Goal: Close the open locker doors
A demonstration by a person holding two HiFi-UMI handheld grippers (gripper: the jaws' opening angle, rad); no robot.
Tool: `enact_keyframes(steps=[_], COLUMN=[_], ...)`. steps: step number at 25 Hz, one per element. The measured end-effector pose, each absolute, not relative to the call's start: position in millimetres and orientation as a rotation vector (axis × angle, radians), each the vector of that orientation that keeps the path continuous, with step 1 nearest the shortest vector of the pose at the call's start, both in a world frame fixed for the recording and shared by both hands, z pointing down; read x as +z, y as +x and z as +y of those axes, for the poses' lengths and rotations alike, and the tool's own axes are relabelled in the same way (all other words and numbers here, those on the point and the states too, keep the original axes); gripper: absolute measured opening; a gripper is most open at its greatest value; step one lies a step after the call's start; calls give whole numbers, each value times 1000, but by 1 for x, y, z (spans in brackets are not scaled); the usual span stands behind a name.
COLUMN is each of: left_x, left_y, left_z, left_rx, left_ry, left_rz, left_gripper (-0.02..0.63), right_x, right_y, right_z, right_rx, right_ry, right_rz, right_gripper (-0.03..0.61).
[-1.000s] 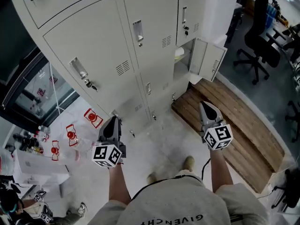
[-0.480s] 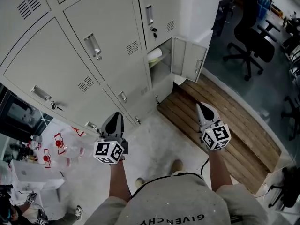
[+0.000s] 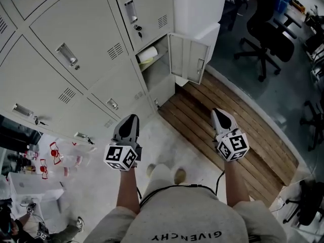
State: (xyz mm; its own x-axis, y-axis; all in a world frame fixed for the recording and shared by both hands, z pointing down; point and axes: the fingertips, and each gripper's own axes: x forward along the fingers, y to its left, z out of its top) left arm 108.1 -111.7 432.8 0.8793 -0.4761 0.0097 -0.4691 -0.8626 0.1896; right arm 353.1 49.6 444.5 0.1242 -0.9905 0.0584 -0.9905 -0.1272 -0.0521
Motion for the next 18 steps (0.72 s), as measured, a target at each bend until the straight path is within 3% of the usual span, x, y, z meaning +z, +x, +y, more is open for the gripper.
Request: enact_keyframes(steps=[18], left_x=[471], left_y=[288], left_z=[-188], left_rx=[-17], left_ry=[2819], left_rz=[-700], left_gripper=[17], right_x=[470], right_y=[490], right_z=[-41], right_rx=[-191], right_ry=[-2279], right_rz=[2243], right_gripper=[2])
